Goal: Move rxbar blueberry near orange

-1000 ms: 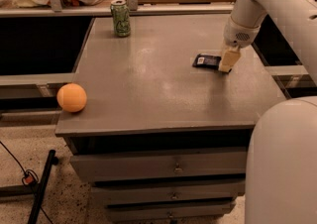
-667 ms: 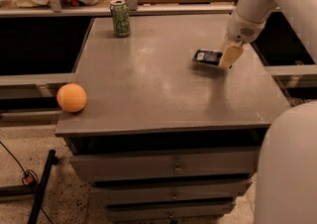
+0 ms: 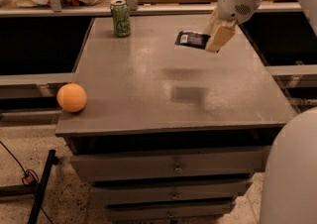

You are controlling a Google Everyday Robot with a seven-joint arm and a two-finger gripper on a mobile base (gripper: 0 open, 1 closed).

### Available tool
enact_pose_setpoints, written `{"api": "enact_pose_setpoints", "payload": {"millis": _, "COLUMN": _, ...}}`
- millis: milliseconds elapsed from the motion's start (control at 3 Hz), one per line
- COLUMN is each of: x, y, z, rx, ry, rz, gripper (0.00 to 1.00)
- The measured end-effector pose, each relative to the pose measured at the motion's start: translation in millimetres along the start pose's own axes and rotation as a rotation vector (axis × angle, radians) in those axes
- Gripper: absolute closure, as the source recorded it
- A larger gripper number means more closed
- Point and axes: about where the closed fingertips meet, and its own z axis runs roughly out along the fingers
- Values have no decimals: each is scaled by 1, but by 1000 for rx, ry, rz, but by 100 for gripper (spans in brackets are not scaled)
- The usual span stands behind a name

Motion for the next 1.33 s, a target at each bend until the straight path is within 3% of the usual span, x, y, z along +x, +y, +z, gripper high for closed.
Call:
{"api": "enact_pose_setpoints", "payload": {"millis": 667, "x": -83, "y": 39, "z": 2, "rx": -38, "ry": 16, "rz": -228, "gripper": 100}}
{"api": "enact_pose_setpoints", "payload": {"millis": 1333, "x": -144, "y": 88, "z": 27, "rx": -100, "ry": 29, "rz": -379, "gripper": 100}}
